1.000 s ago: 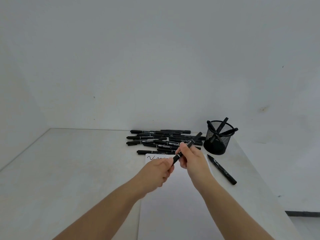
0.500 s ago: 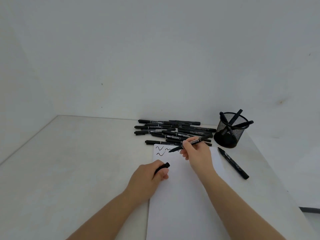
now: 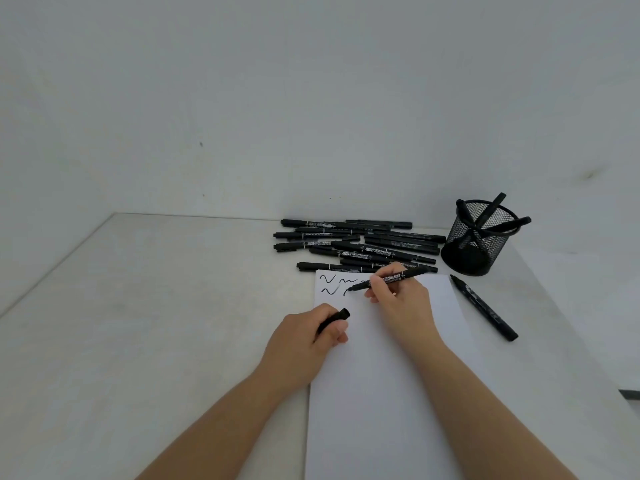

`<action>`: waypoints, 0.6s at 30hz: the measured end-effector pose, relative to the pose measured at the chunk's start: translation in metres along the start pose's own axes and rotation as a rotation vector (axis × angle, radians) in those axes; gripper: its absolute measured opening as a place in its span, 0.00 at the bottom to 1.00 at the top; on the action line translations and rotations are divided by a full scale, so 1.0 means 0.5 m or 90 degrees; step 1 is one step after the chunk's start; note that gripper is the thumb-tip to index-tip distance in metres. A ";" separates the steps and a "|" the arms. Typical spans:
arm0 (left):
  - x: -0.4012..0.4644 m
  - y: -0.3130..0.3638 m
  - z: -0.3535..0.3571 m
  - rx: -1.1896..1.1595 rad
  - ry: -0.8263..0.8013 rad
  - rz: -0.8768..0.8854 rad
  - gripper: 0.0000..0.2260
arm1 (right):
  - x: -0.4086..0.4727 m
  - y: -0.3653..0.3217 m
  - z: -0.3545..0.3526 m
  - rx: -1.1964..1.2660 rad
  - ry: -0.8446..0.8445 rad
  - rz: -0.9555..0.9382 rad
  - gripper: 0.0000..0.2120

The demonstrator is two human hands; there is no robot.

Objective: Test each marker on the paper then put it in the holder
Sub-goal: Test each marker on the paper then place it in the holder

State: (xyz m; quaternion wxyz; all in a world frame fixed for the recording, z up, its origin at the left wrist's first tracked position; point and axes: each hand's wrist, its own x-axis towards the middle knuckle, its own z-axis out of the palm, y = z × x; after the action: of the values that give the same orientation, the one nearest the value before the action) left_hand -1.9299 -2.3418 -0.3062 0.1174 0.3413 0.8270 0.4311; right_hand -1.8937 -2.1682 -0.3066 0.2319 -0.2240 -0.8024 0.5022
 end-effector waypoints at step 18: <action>0.005 -0.010 0.006 0.081 0.016 -0.013 0.07 | -0.023 -0.009 -0.031 0.393 -0.030 0.111 0.16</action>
State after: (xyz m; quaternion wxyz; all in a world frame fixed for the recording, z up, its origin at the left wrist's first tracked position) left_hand -1.9325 -2.3402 -0.3118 0.0895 0.3340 0.8575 0.3809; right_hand -1.8759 -2.1657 -0.2983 0.2268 -0.1992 -0.5948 0.7451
